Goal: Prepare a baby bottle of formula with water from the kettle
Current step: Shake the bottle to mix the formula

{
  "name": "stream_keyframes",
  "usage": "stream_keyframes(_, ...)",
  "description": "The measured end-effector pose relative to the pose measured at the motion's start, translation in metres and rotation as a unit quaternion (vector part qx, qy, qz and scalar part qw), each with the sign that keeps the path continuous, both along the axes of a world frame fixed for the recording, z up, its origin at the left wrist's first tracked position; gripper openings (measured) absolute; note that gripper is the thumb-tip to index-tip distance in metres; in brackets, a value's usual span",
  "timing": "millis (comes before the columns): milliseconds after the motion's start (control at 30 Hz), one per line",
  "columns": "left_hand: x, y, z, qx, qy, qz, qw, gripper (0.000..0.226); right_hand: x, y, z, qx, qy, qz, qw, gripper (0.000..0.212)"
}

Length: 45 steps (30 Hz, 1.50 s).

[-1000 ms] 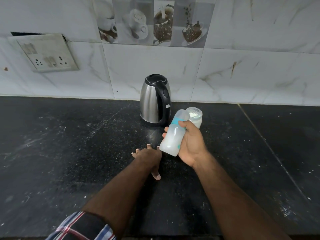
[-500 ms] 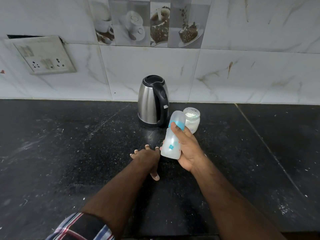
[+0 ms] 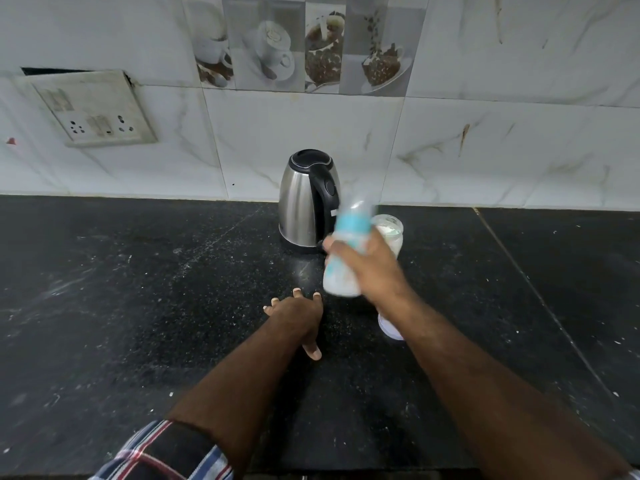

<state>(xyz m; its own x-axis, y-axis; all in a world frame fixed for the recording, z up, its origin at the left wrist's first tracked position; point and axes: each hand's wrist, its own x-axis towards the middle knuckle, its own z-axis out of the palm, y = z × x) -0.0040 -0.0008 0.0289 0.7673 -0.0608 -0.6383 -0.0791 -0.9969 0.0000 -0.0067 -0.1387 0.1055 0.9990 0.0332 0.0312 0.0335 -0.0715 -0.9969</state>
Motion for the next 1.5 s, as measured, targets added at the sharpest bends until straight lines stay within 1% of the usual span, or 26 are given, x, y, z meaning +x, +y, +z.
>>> stream_keyframes(33,0.0,0.0,-0.001,0.0,-0.002,-0.001,1.0,0.135,-0.007,0.001,-0.011,-0.115,0.018,0.039,0.992,0.069)
stream_keyframes(67,0.0,-0.001,-0.001,0.001,-0.005,-0.003,1.0,0.134,-0.008,0.001,-0.017,-0.161,0.008,0.044,0.986,0.068)
stream_keyframes(100,0.0,-0.001,0.0,0.002,-0.008,-0.006,1.0,0.135,-0.005,0.001,-0.014,-0.142,-0.021,0.018,0.99,0.066)
stream_keyframes(200,0.0,0.0,0.001,0.0,-0.006,-0.007,1.0,0.138,0.015,0.002,0.002,0.079,-0.069,-0.1,0.989,0.064)
stream_keyframes(233,0.0,0.0,0.001,0.001,-0.006,-0.008,1.0,0.138,0.016,0.003,0.001,0.075,-0.065,-0.094,0.991,0.067)
stream_keyframes(300,-0.001,0.001,-0.002,-0.001,-0.006,0.003,1.0,0.133,0.004,0.007,-0.009,-0.087,-0.01,0.013,0.996,0.078)
stream_keyframes(333,-0.001,0.002,-0.003,-0.002,-0.005,0.011,1.0,0.131,-0.003,0.008,-0.016,-0.18,0.003,0.056,0.982,0.081)
stream_keyframes(367,0.0,0.002,-0.002,-0.001,-0.003,0.013,1.0,0.131,-0.007,0.008,-0.018,-0.218,-0.003,0.05,0.975,0.081)
stream_keyframes(400,0.001,0.001,-0.001,0.001,-0.003,0.008,1.0,0.132,-0.003,0.007,-0.016,-0.189,-0.026,0.025,0.981,0.08)
stream_keyframes(500,0.001,0.0,0.001,-0.002,0.003,0.002,1.0,0.137,0.011,0.004,-0.006,0.067,-0.047,-0.084,0.993,0.074)
stream_keyframes(533,0.001,0.0,0.0,-0.002,0.003,0.004,1.0,0.136,0.009,0.004,-0.006,0.053,-0.041,-0.083,0.994,0.074)
stream_keyframes(633,0.001,0.001,-0.003,0.001,0.0,0.017,1.0,0.132,-0.006,0.006,-0.02,-0.17,-0.004,0.016,0.985,0.081)
stream_keyframes(667,0.001,0.001,-0.003,0.001,-0.001,0.018,1.0,0.132,-0.006,0.004,-0.019,-0.19,-0.022,0.006,0.982,0.079)
stream_keyframes(700,0.002,0.001,-0.002,-0.001,0.0,0.015,1.0,0.133,0.001,0.002,-0.013,-0.152,-0.047,-0.023,0.987,0.077)
stream_keyframes(800,0.0,-0.001,0.002,-0.004,0.001,0.007,1.0,0.136,0.021,-0.002,0.009,0.076,-0.073,-0.122,0.987,0.075)
stream_keyframes(833,-0.001,-0.001,0.002,-0.002,-0.002,0.005,1.0,0.137,0.02,-0.001,0.01,0.069,-0.069,-0.118,0.988,0.076)
stream_keyframes(933,-0.001,0.0,0.0,-0.008,0.001,0.012,1.0,0.135,0.001,0.004,-0.006,-0.134,-0.011,0.004,0.991,0.088)
stream_keyframes(967,0.0,0.001,-0.001,-0.011,0.002,0.014,1.0,0.135,-0.001,0.004,-0.009,-0.158,-0.02,0.008,0.987,0.087)
stream_keyframes(1000,0.001,0.001,-0.001,-0.011,0.003,0.013,1.0,0.136,0.003,0.004,-0.007,-0.12,-0.04,-0.012,0.992,0.082)
stream_keyframes(1100,0.003,0.001,-0.001,-0.011,0.005,0.009,1.0,0.138,0.016,0.003,0.005,0.107,-0.075,-0.104,0.986,0.062)
stream_keyframes(1167,0.003,0.001,-0.004,-0.007,-0.001,0.003,1.0,0.139,0.011,0.005,-0.002,0.048,-0.055,-0.077,0.994,0.061)
stream_keyframes(1233,0.004,0.002,-0.007,-0.009,-0.006,0.006,1.0,0.14,0.001,0.006,-0.015,-0.1,-0.024,-0.004,0.995,0.069)
stream_keyframes(1267,0.004,0.002,-0.007,-0.009,-0.006,0.008,1.0,0.14,0.002,0.004,-0.014,-0.11,-0.031,-0.016,0.993,0.071)
stream_keyframes(1367,0.005,0.002,-0.006,-0.01,-0.003,0.008,1.0,0.14,0.02,-0.002,0.015,0.095,-0.074,-0.119,0.986,0.065)
stream_keyframes(1400,0.004,0.002,-0.006,-0.012,-0.002,0.008,1.0,0.14,0.025,-0.002,0.018,0.108,-0.09,-0.138,0.98,0.064)
stream_keyframes(1500,0.004,0.002,-0.007,-0.012,-0.004,0.006,1.0,0.139,0.012,0.002,0.0,-0.042,-0.05,-0.033,0.997,0.074)
